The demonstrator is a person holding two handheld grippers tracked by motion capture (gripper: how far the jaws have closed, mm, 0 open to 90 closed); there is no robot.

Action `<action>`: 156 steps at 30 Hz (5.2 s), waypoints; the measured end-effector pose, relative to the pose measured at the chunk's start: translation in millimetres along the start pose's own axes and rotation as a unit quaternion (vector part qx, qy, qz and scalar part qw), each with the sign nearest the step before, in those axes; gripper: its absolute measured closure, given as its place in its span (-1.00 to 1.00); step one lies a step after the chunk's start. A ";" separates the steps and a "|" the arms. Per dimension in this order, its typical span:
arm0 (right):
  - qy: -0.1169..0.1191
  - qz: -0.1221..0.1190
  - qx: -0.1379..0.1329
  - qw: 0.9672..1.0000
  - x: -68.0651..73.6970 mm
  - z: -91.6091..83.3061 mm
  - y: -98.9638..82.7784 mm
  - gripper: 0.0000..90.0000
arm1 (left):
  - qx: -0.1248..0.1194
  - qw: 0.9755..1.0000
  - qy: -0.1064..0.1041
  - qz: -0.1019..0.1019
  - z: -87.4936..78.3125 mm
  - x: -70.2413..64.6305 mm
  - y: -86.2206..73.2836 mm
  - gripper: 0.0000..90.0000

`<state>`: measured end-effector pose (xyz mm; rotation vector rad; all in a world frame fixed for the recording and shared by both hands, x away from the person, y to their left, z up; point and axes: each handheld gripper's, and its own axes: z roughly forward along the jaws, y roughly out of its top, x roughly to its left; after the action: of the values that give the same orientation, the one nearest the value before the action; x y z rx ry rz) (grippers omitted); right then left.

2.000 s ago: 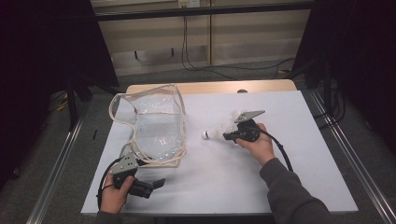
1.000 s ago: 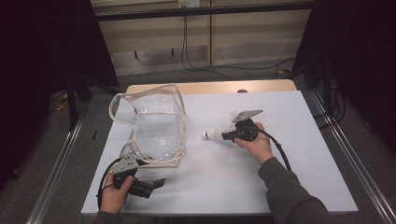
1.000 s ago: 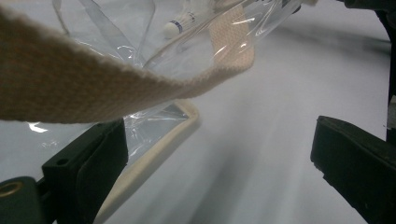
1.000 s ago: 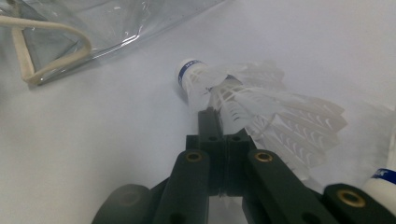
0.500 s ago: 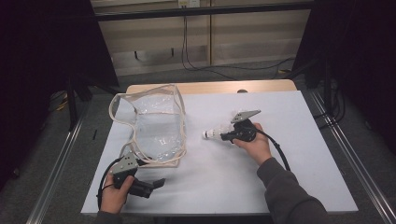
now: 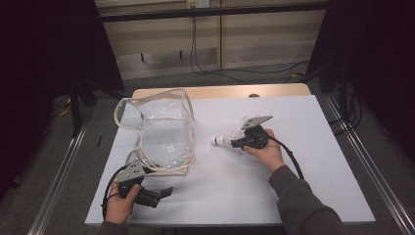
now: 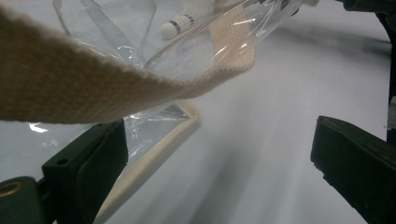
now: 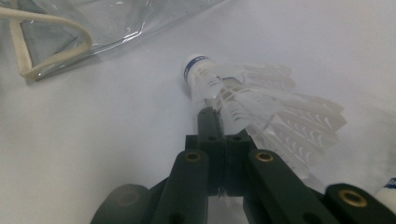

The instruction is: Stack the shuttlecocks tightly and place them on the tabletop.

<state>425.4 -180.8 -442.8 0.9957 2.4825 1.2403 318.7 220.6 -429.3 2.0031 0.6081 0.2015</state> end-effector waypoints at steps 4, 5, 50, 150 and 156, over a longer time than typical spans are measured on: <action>0.000 0.000 0.000 1.000 -0.6 0.1 -0.4 0.95 | 0.000 1.000 0.000 0.000 0.0 0.0 0.0 -0.91; -0.002 0.000 0.000 1.000 -0.8 -0.1 -0.4 0.93 | 0.000 1.000 0.000 0.000 0.0 0.1 0.0 -0.91; -0.041 0.004 -0.002 0.999 -5.2 -27.0 -5.4 0.30 | 0.000 1.000 0.001 -0.003 0.0 -0.7 0.2 -0.91; -0.163 0.107 -0.036 0.980 -65.3 -33.9 24.3 -0.81 | -0.005 1.000 -0.001 -0.009 -0.1 -0.7 -2.0 -0.92; -0.166 0.105 -0.033 0.980 -68.4 -31.8 25.5 -0.80 | -0.003 1.000 0.000 -0.009 -0.6 -0.2 -1.9 -0.92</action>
<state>475.3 -234.4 -411.4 1.3516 2.1121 1.0958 317.6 221.7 -430.6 1.9917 0.6249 0.1910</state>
